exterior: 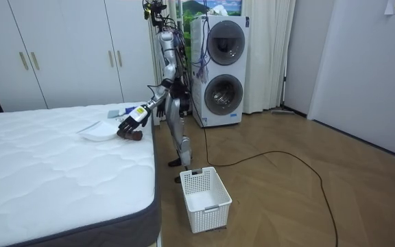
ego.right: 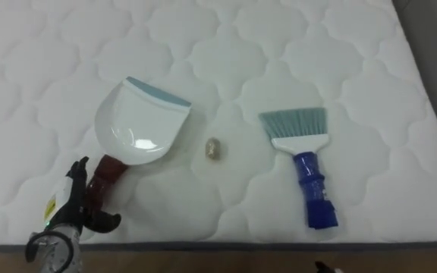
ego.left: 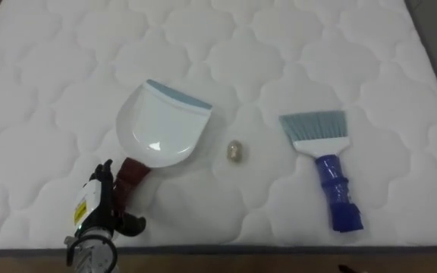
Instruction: Clean bed
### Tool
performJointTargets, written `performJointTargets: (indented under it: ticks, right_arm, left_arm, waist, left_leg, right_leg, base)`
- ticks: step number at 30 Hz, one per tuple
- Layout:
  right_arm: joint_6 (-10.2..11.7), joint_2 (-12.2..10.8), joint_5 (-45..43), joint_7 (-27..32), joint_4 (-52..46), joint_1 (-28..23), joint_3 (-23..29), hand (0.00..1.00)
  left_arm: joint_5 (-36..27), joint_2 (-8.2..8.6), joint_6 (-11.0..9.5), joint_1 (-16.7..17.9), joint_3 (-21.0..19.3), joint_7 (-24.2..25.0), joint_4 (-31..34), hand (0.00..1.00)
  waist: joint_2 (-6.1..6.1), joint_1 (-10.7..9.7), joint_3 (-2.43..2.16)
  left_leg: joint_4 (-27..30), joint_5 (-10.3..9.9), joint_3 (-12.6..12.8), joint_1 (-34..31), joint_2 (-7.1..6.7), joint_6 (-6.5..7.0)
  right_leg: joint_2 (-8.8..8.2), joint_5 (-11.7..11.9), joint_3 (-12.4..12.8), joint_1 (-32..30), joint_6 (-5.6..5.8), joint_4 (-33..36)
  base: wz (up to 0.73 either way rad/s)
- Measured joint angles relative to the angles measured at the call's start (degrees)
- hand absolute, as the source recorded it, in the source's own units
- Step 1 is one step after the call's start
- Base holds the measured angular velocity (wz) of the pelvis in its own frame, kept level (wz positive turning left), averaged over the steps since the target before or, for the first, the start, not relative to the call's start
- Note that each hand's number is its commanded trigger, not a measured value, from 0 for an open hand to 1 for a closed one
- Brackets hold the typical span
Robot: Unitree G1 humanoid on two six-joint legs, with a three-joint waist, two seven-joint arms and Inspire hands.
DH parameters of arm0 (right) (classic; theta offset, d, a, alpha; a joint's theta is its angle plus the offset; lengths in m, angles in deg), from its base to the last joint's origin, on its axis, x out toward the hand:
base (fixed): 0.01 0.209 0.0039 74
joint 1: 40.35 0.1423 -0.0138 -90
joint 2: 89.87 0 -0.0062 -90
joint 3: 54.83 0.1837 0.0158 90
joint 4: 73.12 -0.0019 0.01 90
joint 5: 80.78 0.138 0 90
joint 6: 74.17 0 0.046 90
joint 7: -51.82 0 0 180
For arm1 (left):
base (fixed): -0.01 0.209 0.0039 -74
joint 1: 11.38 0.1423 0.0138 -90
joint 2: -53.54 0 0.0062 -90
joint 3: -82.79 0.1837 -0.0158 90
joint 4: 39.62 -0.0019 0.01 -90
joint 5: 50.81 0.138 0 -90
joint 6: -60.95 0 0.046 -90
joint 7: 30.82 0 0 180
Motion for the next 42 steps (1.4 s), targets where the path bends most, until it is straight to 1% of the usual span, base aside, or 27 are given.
performJointTargets:
  ticks: [3, 11, 16, 19, 21, 25, 31, 32, 33, 34, 38, 40, 41, 42]
  right_arm:
    - [0.01, 0.4, 0.27, -0.75, 0.01, -0.14, -0.05, 0.0]
    - [0.02, 0.54, 0.23, -1.69, 0.54, 0.37, -0.09, 0.0]
    - [0.18, 0.7, 0.14, -2.1, 0.64, 0.37, -0.52, 0.0]
    - [0.18, 0.79, 0.18, -2.1, 0.81, 0.18, -0.52, 0.0]
    - [0.18, 0.78, 0.44, -2.05, 0.79, 0.27, -0.7, 0.0]
    - [0.19, 0.77, 0.75, -1.91, 0.81, 1.0, -1.69, 0.0]
    - [0.11, 0.75, 0.7, -1.1, 0.77, 1.07, -2.21, 0.0]
    - [0.14, 0.75, 0.72, -0.97, 0.71, 1.11, -2.28, 0.0]
    - [0.16, 0.75, 0.74, -0.8, 0.59, 1.13, -2.5, 0.0]
    - [0.16, 0.74, 0.79, -0.78, 0.59, 1.14, -2.59, 0.0]
    - [0.07, 0.77, 0.97, -0.73, 0.67, 2.1, -4.27, 0.0]
    - [0.12, 0.77, 0.95, -0.71, 0.66, 2.28, -4.44, 0.0]
    - [0.12, 0.78, 0.96, -0.66, 0.68, 2.28, -4.41, 0.0]
    - [0.12, 0.81, 1.02, -0.6, 0.67, 2.28, -4.45, 0.0]
  left_arm:
    - [-0.04, -0.01, -0.18, 0.01, 0.0, -0.83, -0.01, 0.0]
    - [-0.09, -0.01, -0.22, 0.09, 0.11, -1.83, -0.3, 0.0]
    - [-0.25, -0.11, -0.22, -0.13, -0.02, -1.88, -2.76, 0.0]
    - [-1.91, -0.25, -0.23, -0.31, 0.0, -1.85, -3.89, 0.0]
    - [-4.83, -0.27, -0.22, -0.49, 0.11, -1.77, -4.16, 0.0]
    - [-8.63, -0.39, -0.21, -0.88, 0.11, -1.69, -4.6, 0.0]
    - [-11.12, -0.44, -0.19, -3.27, 0.1, -1.48, -7.41, 0.0]
    - [-11.5, -0.43, -0.2, -4.18, 0.11, -1.48, -8.61, 0.0]
    - [-11.94, -0.44, -0.14, -5.07, 0.12, -1.46, -9.73, 0.0]
    - [-12.55, -0.43, -0.12, -5.44, 0.15, -1.45, -10.03, 0.0]
    - [-14.99, -0.55, -0.14, -8.11, 0.2, -1.2, -11.17, 0.0]
    - [-15.93, -0.57, -0.14, -9.08, 0.2, -0.72, -11.51, 0.0]
    - [-16.36, -0.57, -0.14, -9.6, 0.17, -0.38, -11.51, 0.0]
    - [-17.39, -0.57, -0.14, -9.92, 0.17, -0.2, -11.51, 0.0]
  waist:
    - [-0.05, 0.42, -0.03]
    - [-0.08, 1.07, -0.02]
    - [-0.08, 1.08, -0.01]
    - [-0.07, 0.79, 0.0]
    - [-0.05, 0.37, 0.01]
    - [-0.04, -0.51, 0.02]
    - [-0.06, -0.79, 0.08]
    - [-0.13, -0.76, 0.12]
    - [-0.16, -0.92, 0.37]
    - [-0.19, -1.02, 0.46]
    - [-0.21, -1.82, 0.58]
    - [-0.21, -1.91, 0.86]
    - [-0.18, -1.91, 1.08]
    - [-0.14, -1.89, 1.12]
  left_leg:
    - [0.07, 0.41, 0.13, 0.03, -0.09, -0.01]
    - [0.06, 0.41, 0.21, 0.05, -0.1, -0.02]
    - [0.18, 0.41, 0.14, -0.02, -0.09, -0.02]
    - [0.15, 0.39, 0.1, -0.07, -0.09, -0.03]
    - [0.14, 0.39, 0.1, -0.36, -0.08, -0.04]
    - [0.34, 0.39, 0.07, -1.66, -0.07, -0.04]
    - [0.43, 0.39, 0.09, -2.69, -0.08, -0.04]
    - [0.49, 0.39, 0.18, -2.98, -0.07, -0.04]
    - [0.61, 0.39, 0.21, -3.03, -0.07, -0.04]
    - [0.69, 0.39, 0.21, -3.06, -0.08, -0.04]
    - [1.33, 0.39, 0.33, -3.86, -0.08, -0.04]
    - [1.56, 0.39, 0.36, -3.88, -0.07, -0.03]
    - [1.65, 0.39, 0.37, -3.92, -0.07, -0.03]
    - [1.67, 0.39, 0.38, -4.03, -0.07, -0.03]
  right_leg:
    - [-0.09, 0.0, 0.17, 0.0, 0.0, 0.05]
    - [-0.15, -0.05, 0.04, 0.01, 0.02, 0.0]
    - [-0.19, -0.1, -0.02, -0.05, 0.0, -0.01]
    - [-0.17, -0.15, -0.03, -0.11, 0.0, 0.0]
    - [-0.17, -0.18, -0.03, -0.37, -0.02, 0.03]
    - [-0.17, -0.17, -0.07, -1.54, -0.04, 0.14]
    - [-0.22, -0.27, -0.16, -2.5, -0.03, 0.2]
    - [-0.23, -0.27, -0.1, -2.92, -0.03, 0.39]
    - [-0.26, -0.29, -0.02, -3.11, -0.04, 0.71]
    - [-0.29, -0.34, -0.03, -3.18, -0.05, 0.86]
    - [-0.37, -0.4, 0.08, -3.92, -0.05, 1.38]
    - [-0.42, -0.45, 0.08, -4.01, -0.12, 1.7]
    - [-0.47, -0.54, 0.08, -4.13, -0.15, 1.94]
    - [-0.49, -0.54, 0.13, -4.32, -0.15, 2.02]
  base:
    - [-0.01]
    - [0.0]
    - [0.0]
    - [0.0]
    - [0.0]
    - [0.0]
    - [0.01]
    - [0.0]
    - [0.0]
    - [0.0]
    - [0.0]
    - [0.0]
    - [0.0]
    - [0.0]
